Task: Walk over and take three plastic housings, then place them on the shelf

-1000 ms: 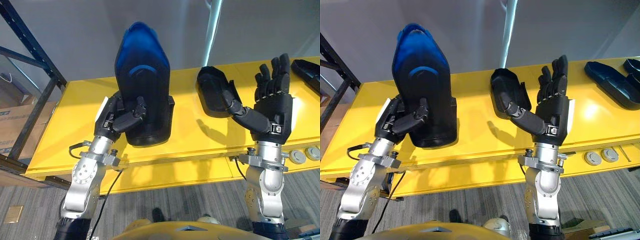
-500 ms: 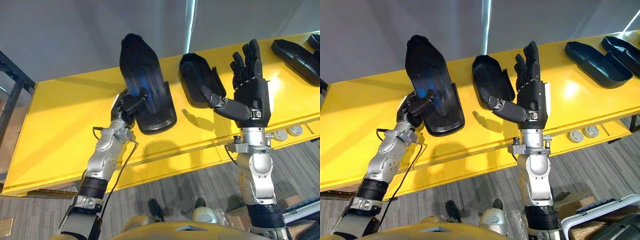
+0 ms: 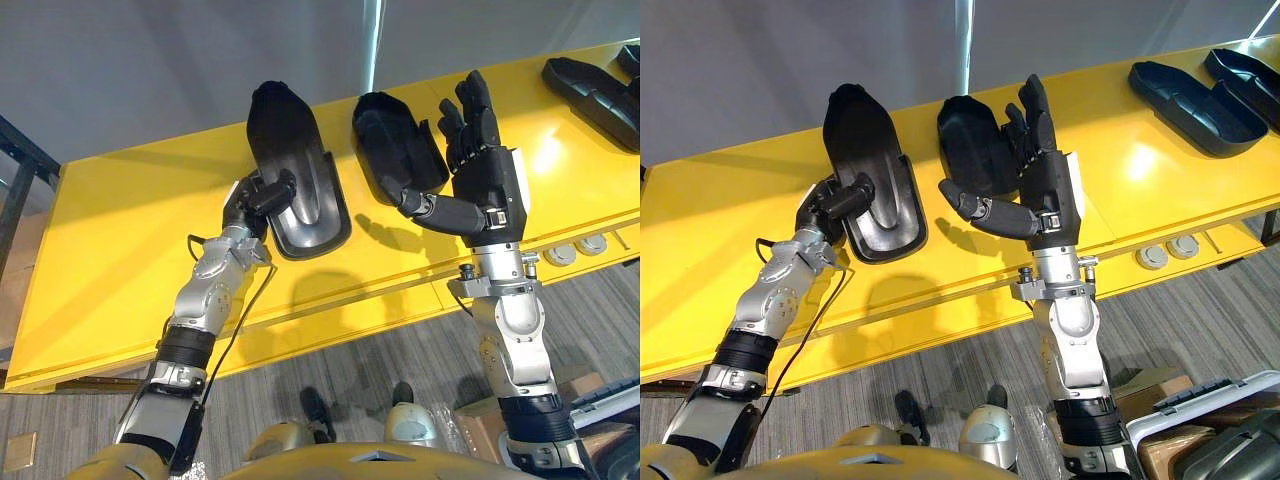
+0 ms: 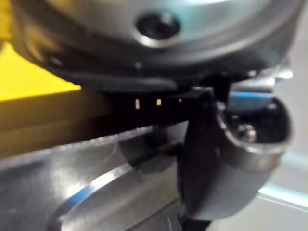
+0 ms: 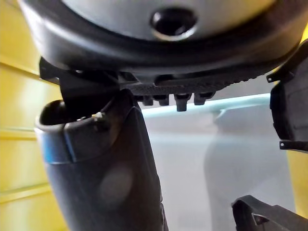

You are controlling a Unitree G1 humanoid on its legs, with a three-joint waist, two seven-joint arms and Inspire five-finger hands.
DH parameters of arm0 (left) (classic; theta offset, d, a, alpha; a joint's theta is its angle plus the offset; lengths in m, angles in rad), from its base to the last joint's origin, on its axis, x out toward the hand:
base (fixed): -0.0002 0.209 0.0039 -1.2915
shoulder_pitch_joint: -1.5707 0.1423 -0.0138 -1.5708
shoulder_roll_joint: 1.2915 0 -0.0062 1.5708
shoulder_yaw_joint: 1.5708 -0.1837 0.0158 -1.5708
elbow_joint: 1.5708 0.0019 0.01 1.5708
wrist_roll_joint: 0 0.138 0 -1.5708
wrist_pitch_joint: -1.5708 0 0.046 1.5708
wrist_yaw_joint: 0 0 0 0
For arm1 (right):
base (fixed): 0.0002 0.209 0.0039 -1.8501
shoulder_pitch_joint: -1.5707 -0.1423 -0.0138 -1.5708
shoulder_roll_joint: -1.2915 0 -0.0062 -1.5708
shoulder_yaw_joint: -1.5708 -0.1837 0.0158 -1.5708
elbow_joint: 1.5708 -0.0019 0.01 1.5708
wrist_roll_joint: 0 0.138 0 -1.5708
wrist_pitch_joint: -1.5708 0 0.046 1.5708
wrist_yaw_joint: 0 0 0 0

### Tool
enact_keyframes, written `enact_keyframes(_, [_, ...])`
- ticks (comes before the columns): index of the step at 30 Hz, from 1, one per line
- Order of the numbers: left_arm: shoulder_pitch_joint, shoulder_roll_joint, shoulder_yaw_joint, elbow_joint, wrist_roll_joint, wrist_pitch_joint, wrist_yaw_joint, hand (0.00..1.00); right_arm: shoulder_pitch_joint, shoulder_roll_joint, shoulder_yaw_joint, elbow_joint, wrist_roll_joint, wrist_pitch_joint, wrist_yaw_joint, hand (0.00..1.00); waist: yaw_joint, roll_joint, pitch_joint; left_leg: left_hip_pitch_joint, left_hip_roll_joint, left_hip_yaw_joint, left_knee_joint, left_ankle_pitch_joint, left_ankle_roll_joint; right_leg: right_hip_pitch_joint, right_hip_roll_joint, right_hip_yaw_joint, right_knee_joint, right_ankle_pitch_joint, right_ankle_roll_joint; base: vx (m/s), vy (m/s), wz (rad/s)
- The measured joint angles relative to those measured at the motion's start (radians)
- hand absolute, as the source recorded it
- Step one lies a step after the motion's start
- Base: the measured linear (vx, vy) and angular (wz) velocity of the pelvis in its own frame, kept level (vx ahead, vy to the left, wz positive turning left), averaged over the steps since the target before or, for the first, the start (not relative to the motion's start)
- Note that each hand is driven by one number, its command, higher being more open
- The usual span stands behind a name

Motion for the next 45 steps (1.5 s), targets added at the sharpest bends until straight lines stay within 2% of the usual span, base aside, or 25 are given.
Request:
enact_keyframes(8, [-0.038, 0.0, -0.016, 0.031, 0.14, 0.009, 0.023, 1.0, -0.007, 0.0, 0.036, -0.001, -0.001, 0.033, -0.017, 1.0, -0.007, -0.001, 0.02, 0.003, -0.001, -0.005, 0.0, 0.004, -0.002, -0.001, -0.003, -0.001, 0.014, -0.002, -0.003, 0.0, 0.0, 0.0])
enact_keyframes(15, [-0.056, 0.022, 0.004, 0.077, 0.276, 0.005, 0.173, 1.0, -0.006, 0.0, 0.041, -0.003, -0.001, 0.041, -0.029, 1.0, -0.022, -0.001, 0.022, 0.003, 0.002, -0.005, -0.001, 0.004, -0.005, -0.002, -0.001, 0.001, 0.015, -0.005, -0.008, 0.0, 0.0, 0.0])
enact_keyframes(17, [-0.064, 0.042, 0.021, 0.102, 0.276, 0.005, 0.188, 1.0, -0.006, 0.0, 0.041, -0.005, 0.0, 0.043, -0.03, 1.0, -0.022, -0.001, 0.022, 0.002, 0.002, -0.005, -0.001, 0.004, -0.005, -0.001, 0.0, 0.001, 0.014, -0.005, -0.008, 0.0, 0.0, 0.0])
enact_keyframes(26, [-0.07, 0.036, 0.028, 0.135, 0.277, -0.017, 0.307, 1.0, 0.001, 0.042, 0.047, -0.012, 0.0, 0.054, -0.078, 1.0, -0.021, -0.002, 0.023, 0.009, 0.002, -0.007, -0.001, 0.013, 0.004, 0.011, 0.002, -0.001, 0.002, 0.003, 0.004, 0.0, 0.0, 0.0])
enact_keyframes(31, [-0.061, 0.035, 0.031, 0.139, 0.281, -0.013, 0.304, 1.0, 0.012, 0.045, 0.055, -0.012, 0.0, 0.053, -0.08, 1.0, -0.021, -0.005, 0.024, 0.026, 0.004, -0.006, -0.006, 0.012, 0.002, 0.034, 0.007, -0.002, -0.012, 0.005, 0.006, 0.0, 0.0, 0.0])
enact_keyframes(36, [-0.037, 0.035, 0.039, 0.108, 0.422, 0.019, 0.253, 1.0, 0.022, 0.059, 0.064, -0.012, 0.0, 0.053, -0.085, 1.0, -0.017, -0.012, 0.02, 0.039, 0.011, -0.004, -0.006, 0.009, -0.004, 0.055, 0.016, -0.002, -0.029, 0.008, 0.006, 0.01, -0.004, -0.01])
enact_keyframes(38, [-0.039, 0.042, 0.037, 0.095, 0.511, 0.049, 0.224, 1.0, 0.022, 0.071, 0.066, -0.012, 0.001, 0.053, -0.097, 1.0, -0.015, -0.013, 0.019, 0.044, 0.015, -0.003, -0.006, 0.009, -0.004, 0.065, 0.022, -0.003, -0.041, 0.013, 0.004, 0.02, -0.008, -0.01])
enact_keyframes(45, [-0.102, 0.099, -0.002, 0.135, 0.671, 0.149, 0.166, 1.0, 0.022, 0.071, 0.106, -0.012, 0.001, 0.054, -0.112, 1.0, -0.021, -0.018, -0.008, 0.048, 0.029, 0.007, -0.006, 0.008, -0.013, 0.076, 0.04, 0.004, -0.068, 0.024, -0.009, 0.02, -0.014, -0.05])
